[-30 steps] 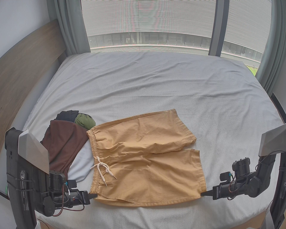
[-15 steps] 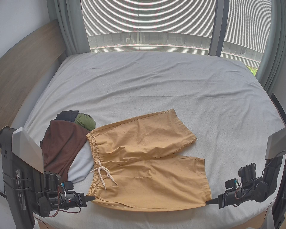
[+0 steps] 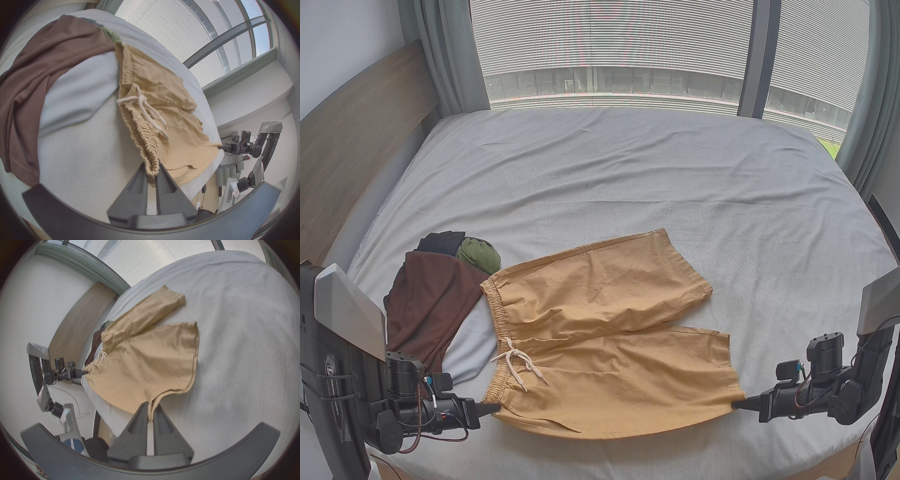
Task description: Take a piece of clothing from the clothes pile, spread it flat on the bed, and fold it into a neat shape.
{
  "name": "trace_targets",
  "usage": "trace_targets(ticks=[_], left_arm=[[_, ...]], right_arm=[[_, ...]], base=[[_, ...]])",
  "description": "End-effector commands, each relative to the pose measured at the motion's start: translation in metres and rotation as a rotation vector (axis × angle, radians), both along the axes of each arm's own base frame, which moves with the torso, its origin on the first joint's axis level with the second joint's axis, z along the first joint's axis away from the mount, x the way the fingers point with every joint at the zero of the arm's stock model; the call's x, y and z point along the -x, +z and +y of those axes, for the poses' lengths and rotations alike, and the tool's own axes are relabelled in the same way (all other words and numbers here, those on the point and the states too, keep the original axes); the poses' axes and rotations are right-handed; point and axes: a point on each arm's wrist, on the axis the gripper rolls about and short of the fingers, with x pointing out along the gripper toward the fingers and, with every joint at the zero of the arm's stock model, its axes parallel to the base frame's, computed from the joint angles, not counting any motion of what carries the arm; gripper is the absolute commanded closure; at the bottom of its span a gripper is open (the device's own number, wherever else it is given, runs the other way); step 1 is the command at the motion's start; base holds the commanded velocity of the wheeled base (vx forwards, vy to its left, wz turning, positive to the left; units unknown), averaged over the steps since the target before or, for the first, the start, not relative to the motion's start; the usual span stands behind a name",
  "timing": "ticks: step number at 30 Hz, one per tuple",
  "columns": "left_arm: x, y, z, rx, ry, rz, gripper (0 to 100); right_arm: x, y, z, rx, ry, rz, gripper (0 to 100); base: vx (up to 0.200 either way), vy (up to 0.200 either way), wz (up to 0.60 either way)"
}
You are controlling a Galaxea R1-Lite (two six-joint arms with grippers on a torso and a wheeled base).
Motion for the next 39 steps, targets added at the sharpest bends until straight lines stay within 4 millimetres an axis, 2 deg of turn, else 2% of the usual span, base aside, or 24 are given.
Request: trace_targets(ticks=[1,11,31,39], left_arm=[[-0.013,0.02,0.0,0.02,0.012,-0.122,100],[-0.036,0.047,-0.003,0.11,0.071,-0.236,100],[-0.066,0.057,-0.004,0.212,0.204,-0.26,100],[-0.071,0.054,-0.005,0.204,0.232,-0.264,100]], right_arm=[[-0.012,0.008,0.002,-0.045,-0.038,-0.07,100],[-0.045,0.025,0.01,-0.121,-0.068,-0.237,100],[-0.115,0.077,0.023,-0.257,-0.099,-0.45,100],[-0.134,0.09,0.026,-0.264,-0.103,-0.446,100]], base=[[0.0,0.0,0.0],[0.0,0.0,0.0],[0.0,0.0,0.0],[0.0,0.0,0.0]])
